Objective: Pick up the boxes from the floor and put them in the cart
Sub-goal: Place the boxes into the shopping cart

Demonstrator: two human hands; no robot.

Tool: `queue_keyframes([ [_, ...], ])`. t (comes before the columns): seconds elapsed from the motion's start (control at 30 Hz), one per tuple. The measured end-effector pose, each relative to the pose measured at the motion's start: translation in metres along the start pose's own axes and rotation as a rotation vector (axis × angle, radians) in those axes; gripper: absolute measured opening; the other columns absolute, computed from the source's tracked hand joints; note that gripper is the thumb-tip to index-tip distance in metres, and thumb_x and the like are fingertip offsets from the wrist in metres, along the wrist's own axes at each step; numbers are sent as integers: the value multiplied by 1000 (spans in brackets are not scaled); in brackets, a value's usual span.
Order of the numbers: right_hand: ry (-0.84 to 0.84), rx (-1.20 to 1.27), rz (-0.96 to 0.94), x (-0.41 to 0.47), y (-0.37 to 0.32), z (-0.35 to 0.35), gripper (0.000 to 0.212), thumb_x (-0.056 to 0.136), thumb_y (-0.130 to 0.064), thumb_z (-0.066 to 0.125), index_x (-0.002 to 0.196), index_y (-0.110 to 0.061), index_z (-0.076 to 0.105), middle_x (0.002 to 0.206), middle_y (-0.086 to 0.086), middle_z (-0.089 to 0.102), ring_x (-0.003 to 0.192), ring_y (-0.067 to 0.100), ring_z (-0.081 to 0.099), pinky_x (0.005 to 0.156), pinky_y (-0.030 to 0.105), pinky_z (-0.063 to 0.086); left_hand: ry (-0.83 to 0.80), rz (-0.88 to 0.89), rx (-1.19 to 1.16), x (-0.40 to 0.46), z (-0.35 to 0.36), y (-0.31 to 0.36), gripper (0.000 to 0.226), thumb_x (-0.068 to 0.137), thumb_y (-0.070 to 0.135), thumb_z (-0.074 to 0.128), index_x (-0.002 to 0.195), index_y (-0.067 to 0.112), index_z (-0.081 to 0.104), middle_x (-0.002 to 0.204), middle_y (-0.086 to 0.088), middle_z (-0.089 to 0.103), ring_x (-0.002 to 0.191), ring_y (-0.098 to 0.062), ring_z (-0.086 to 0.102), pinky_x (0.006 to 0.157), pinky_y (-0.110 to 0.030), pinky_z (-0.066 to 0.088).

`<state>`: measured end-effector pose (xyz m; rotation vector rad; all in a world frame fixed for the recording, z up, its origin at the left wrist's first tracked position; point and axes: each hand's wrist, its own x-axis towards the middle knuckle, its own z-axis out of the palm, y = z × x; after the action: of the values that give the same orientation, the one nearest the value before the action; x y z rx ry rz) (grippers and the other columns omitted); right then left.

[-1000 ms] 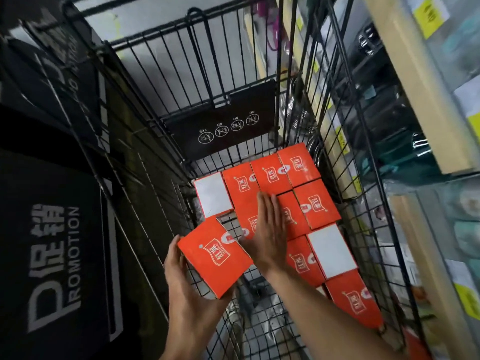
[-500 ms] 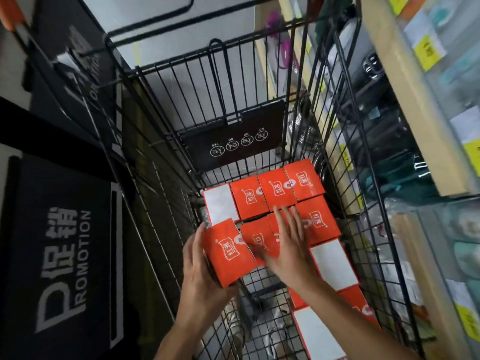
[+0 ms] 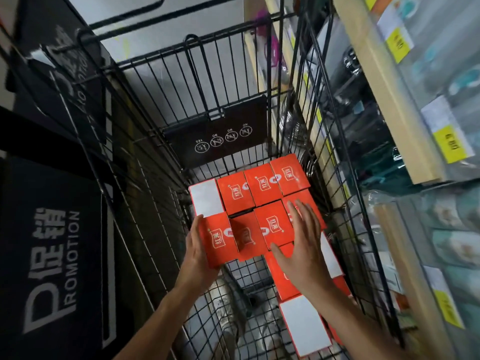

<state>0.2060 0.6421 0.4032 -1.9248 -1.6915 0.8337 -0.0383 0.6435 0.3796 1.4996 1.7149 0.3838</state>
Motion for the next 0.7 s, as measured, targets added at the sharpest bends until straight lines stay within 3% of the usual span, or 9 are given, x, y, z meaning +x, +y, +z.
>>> queue_keyframes([
  [0.07, -5, 4, 16, -3, 3, 1, 94, 85, -24, 79, 161, -21, 22, 167, -1, 15, 156, 15, 4, 122, 27, 9, -5, -13, -17, 7, 7, -11, 123, 68, 2, 79, 156, 18, -5, 155, -14, 27, 141, -29, 37, 100, -55, 51],
  [0.2, -30, -18, 11, -12, 12, 4, 96, 85, -25, 79, 161, -21, 20, 167, -5, 16, 157, 15, 2, 125, 40, 15, -52, -146, -74, 24, 24, -26, 143, 58, 16, 82, 153, 33, -23, 153, -11, 33, 136, -28, 46, 96, -51, 53],
  [0.33, -59, -7, -15, -15, 12, 1, 97, 85, -22, 79, 161, -20, 19, 167, -7, 16, 157, 16, 2, 125, 47, 20, -116, -206, 34, 32, 38, -34, 161, 53, -2, 92, 149, 27, -34, 162, -17, -3, 147, -39, 18, 103, -44, 43],
  [0.43, -85, -13, -45, -11, 4, -9, 99, 84, -22, 80, 161, -22, 18, 165, -12, 14, 156, 16, 3, 125, 45, 21, -184, -209, 175, 34, 26, -21, 162, 49, 13, 98, 154, 30, -23, 162, -9, -27, 150, -37, -4, 115, -53, 30],
  [0.53, -128, -18, -76, -1, -16, -28, 98, 86, -26, 78, 162, -25, 15, 167, -9, 16, 156, 15, 5, 126, 43, 18, -184, -85, 182, 27, -10, 12, 155, 54, 23, 98, 154, 30, -20, 164, -15, -14, 150, -37, -1, 120, -57, 20],
  [0.7, -111, -34, -175, 18, -73, -82, 89, 87, -29, 74, 160, -28, 24, 165, -6, 22, 153, 17, 19, 125, 41, 22, -40, 129, 98, 2, -103, 91, 98, 76, 33, 82, 155, 21, 25, 157, 1, 29, 142, -19, 34, 115, -45, 38],
])
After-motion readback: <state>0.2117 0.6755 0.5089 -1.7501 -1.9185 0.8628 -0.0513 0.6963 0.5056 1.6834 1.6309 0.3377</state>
